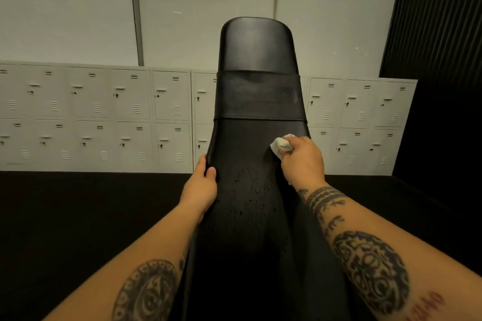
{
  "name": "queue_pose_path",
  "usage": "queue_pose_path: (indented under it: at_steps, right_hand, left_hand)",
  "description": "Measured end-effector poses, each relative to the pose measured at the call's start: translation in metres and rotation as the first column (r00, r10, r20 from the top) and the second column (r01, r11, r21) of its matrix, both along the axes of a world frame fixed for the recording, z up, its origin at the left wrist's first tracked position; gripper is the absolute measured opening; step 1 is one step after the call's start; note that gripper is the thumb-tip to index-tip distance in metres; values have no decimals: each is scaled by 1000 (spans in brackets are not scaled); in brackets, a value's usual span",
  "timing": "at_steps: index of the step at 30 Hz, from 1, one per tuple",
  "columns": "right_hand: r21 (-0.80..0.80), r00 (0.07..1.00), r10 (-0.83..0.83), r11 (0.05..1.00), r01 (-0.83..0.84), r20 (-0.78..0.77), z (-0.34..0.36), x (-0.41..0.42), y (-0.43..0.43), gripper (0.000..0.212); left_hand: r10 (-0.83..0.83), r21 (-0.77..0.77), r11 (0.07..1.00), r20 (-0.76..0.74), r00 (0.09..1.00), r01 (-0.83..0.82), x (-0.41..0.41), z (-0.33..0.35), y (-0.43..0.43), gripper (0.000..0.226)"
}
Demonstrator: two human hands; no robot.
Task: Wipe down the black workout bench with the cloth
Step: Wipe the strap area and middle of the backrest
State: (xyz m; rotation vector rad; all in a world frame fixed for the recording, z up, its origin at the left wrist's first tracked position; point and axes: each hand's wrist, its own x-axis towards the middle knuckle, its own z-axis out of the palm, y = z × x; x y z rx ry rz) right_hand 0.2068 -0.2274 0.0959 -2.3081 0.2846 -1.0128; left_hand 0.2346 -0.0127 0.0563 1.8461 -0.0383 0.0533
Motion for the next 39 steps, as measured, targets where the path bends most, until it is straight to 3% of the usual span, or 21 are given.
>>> queue_pose_path:
  at_steps: [3, 5, 7, 9, 12, 14, 19, 22, 25, 31, 35, 37, 39]
  right_hand:
    - [-274, 994, 104, 956, -105, -18, -2, 8, 8, 46]
    - [-461, 970, 228, 855, -239, -80, -8, 0, 7, 45]
    - [-565, 963, 228, 780, -268, -141, -16, -14, -5, 44]
    - [-519, 982, 136, 834, -184, -131, -18, -21, -21, 43]
    - [-291, 998, -41, 956, 28, -39, -8, -2, -22, 41]
    - [-246, 1000, -20, 969, 20, 5, -4, 12, 3, 42]
    - [-466, 969, 226, 851, -244, -96, -27, 1, 32, 42]
    - [-540, 980, 101, 822, -179, -171, -11, -1, 9, 44]
    - [-438, 990, -3, 897, -59, -139, 4, 11, 19, 43]
    - [-510, 971, 170, 828, -235, -171, -28, -8, 47, 37]
    - [-426, 978, -29, 902, -63, -205, -17, -23, 8, 36]
    - [-326, 971, -130, 943, 60, -198, -10, -20, 0, 32]
    - [-315, 973, -122, 947, 56, -196, -12, -20, 11, 29]
  left_hand:
    - [27, -74, 997, 32, 999, -25, 5, -7, -2, 54]
    - [42, -88, 995, 46, 998, -38, 7, -6, -2, 54]
    - [45, -105, 994, 50, 998, -40, 6, -5, -2, 54]
    - [41, -126, 991, 50, 998, -34, 5, -6, -1, 54]
    - [41, -164, 986, 66, 997, -30, 4, -8, -2, 53]
    - [41, -186, 982, 60, 997, -29, 7, -9, -1, 53]
    - [17, -241, 970, 12, 1000, -13, 13, -10, 5, 51]
    - [10, -260, 966, 8, 1000, -7, 13, -10, 7, 51]
    - [7, -263, 965, 19, 1000, -2, 12, -12, 5, 51]
    - [36, -213, 977, 43, 998, -27, 14, -14, 3, 51]
    - [58, -87, 995, 52, 997, -53, 14, -10, 3, 53]
    - [79, 76, 994, 65, 995, -84, 15, -5, 4, 56]
    - [106, 295, 947, 91, 990, -129, 16, 1, 5, 62]
